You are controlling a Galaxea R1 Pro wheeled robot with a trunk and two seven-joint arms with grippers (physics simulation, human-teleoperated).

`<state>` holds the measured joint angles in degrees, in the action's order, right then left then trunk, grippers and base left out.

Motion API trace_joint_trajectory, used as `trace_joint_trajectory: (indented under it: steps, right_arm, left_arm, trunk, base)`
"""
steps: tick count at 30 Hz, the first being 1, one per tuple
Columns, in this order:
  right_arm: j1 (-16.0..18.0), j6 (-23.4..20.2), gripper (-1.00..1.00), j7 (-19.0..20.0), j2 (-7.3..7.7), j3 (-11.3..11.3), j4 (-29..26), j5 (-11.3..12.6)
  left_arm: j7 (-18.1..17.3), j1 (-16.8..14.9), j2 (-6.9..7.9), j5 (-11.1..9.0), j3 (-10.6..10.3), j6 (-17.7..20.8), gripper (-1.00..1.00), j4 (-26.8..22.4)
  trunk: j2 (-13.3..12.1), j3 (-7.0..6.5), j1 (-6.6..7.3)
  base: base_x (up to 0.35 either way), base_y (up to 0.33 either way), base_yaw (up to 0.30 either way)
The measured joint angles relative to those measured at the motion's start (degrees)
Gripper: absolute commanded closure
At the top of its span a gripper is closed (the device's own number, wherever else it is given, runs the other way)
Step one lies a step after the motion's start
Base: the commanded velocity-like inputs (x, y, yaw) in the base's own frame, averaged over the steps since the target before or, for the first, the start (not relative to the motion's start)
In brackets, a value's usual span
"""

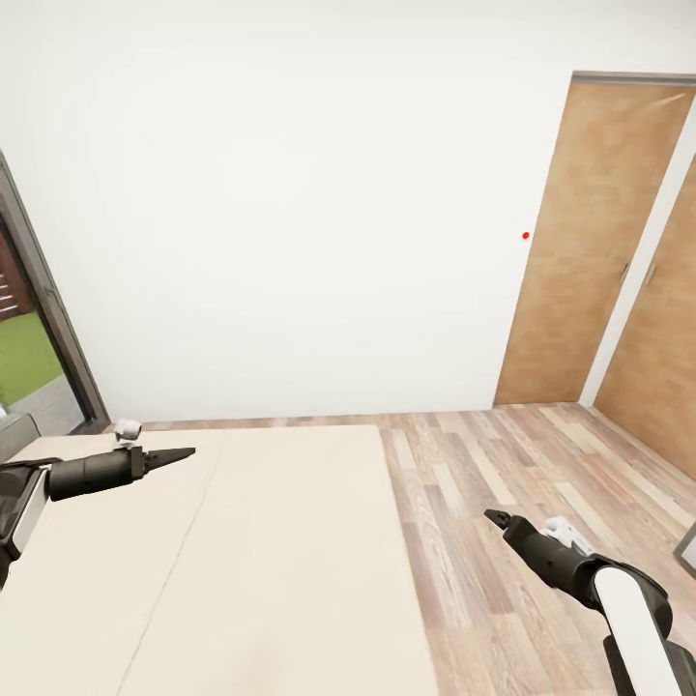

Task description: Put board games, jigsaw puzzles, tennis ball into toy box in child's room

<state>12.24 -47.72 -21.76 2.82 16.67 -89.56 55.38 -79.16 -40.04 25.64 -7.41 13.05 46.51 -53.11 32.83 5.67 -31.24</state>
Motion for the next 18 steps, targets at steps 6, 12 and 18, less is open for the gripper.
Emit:
trace_joint_trajectory:
  steps: [6,12,18]
  right_arm:
    - [0.0,0.0,-1.0,0.0,0.0,0.0,0.0,0.0]
    - [0.0,0.0,-1.0,0.0,0.0,-0.1,0.0,0.0]
    - [0.0,0.0,-1.0,0.0,-0.01,-0.2,0.0,0.0]
  left_arm:
    - [0.0,0.0,0.0,0.0,0.0,0.0,-1.0,0.0]
    - [0.0,0.0,0.0,0.0,0.0,0.0,-1.0,0.0]
    - [0.0,0.0,0.0,0.0,0.0,0.0,-1.0,0.0]
  trunk:
    - [0.0,0.0,0.0]
    - [0.0,0.0,0.0]
    - [0.0,0.0,0.0]
  base:
    - [-0.003,0.28,0.0]
    - [-0.001,0.258,0.0]
    - [0.0,0.105,0.001]
